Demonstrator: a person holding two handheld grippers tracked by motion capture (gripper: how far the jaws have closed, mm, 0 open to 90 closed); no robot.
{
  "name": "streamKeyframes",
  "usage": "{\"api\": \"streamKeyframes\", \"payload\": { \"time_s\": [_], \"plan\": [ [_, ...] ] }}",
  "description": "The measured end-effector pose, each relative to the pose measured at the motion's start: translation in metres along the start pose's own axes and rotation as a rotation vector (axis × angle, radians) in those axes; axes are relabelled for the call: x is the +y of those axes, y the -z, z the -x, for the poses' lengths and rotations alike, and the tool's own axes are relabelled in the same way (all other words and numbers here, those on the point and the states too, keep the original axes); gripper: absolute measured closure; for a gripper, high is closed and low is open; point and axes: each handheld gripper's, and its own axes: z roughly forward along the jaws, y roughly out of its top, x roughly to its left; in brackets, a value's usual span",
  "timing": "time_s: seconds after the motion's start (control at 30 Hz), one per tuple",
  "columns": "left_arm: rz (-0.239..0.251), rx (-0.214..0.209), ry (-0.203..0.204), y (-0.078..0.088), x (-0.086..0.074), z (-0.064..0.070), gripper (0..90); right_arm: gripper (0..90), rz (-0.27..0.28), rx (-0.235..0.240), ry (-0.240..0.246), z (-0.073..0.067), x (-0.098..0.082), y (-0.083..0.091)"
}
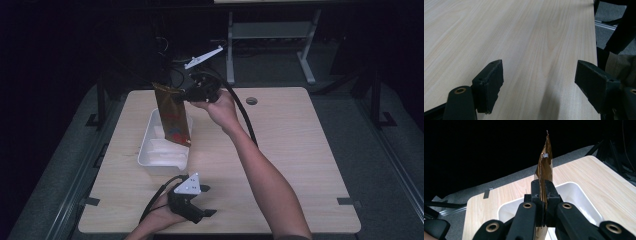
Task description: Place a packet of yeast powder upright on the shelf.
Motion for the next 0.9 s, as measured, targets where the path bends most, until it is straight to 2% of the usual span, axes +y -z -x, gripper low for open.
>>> {"api": "streamKeyframes", "payload": {
  "time_s": [0.4,0.9],
  "plan": [
    [0.007,0.003,0.003,0.002,-0.001,-0.001,22.3,88.6,-0.011,0.026,-0.005,0.0,0.001,-0.024],
    [0.013,0.002,0.01,0.003,-0.001,-0.002,22.3,88.6,-0.026,0.04,-0.002,0.001,-0.001,-0.045]
  ]
}}
